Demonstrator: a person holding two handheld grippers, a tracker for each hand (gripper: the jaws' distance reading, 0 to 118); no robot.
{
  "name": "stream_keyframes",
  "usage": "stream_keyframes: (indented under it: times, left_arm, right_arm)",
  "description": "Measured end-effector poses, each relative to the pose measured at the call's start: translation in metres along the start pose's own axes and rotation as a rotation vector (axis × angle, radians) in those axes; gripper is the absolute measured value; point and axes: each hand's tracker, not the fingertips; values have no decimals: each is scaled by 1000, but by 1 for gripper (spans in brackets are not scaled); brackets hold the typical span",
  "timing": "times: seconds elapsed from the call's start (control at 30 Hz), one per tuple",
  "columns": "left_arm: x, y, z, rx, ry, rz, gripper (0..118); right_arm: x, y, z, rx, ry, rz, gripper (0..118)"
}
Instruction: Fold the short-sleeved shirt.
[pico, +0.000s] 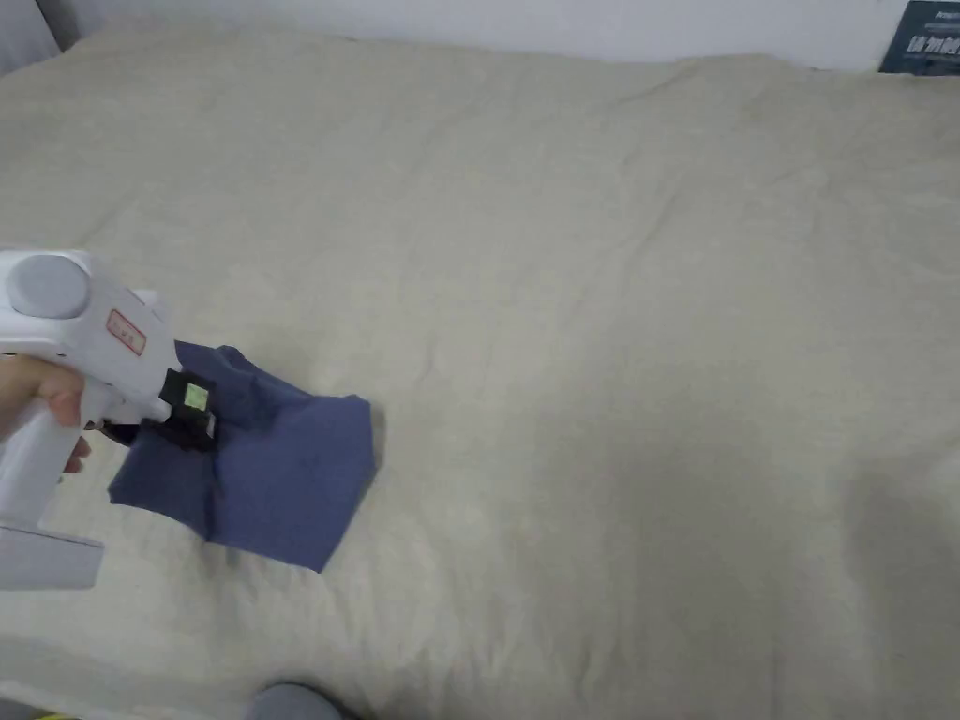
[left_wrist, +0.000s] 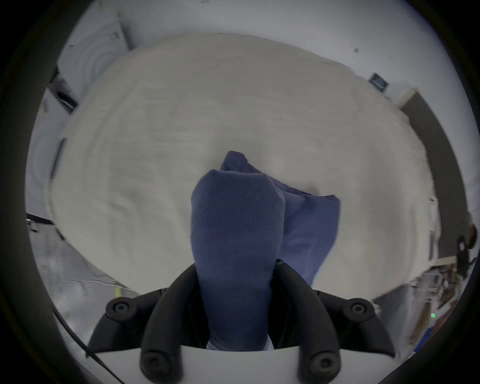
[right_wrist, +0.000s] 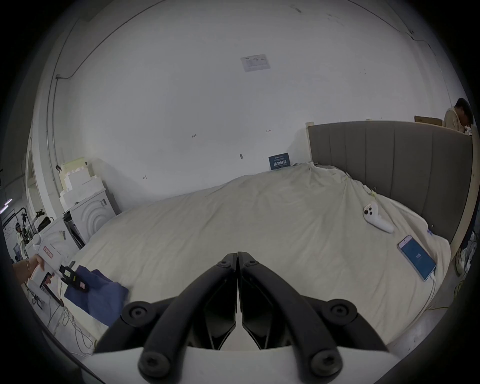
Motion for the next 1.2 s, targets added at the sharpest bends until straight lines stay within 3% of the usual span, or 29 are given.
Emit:
stream_keyframes:
  times: [0.1,0.27,0.33,0.47,0.5,0.67,0.73,0.83,0.93,1.07,1.2]
  left_arm:
    - [-37,12,-14,23,136,23,25]
    - [-79,31,-41,49,378,26,31]
    - [-90,33,-53,64,496,18,44]
    - [-106,27,-82,95,825,-119,102]
    - [-107,23,-80,118,849,-118,112]
    - [-93,21,-27,392,835,5,115]
    - [-72,18,3,531,784,0,108]
    - [-28,8,51,695,716,-55,82]
    - [16,-1,88,854,615,-67,53]
    - [79,-20,129,1001,429,-37,2]
    - [135,-40,154,1119,283,-50,0]
  right_arm:
    - [-12,-5,-5,-29,12,-38,0]
    - [-29,-5,-14,-56,-4,-6,0]
    - [-34,-5,-16,-63,-16,11,0]
    - [-38,-3,-20,-76,-25,18,0]
    - [-39,-3,-21,-77,-25,24,0]
    - [-34,3,-22,-76,-5,34,0]
    - [-32,9,-21,-67,6,50,0]
    - [-23,20,-15,-40,31,74,0]
    - [-17,36,-9,4,57,118,0]
    - [-7,61,0,65,83,164,0]
    - [0,81,10,117,87,221,0]
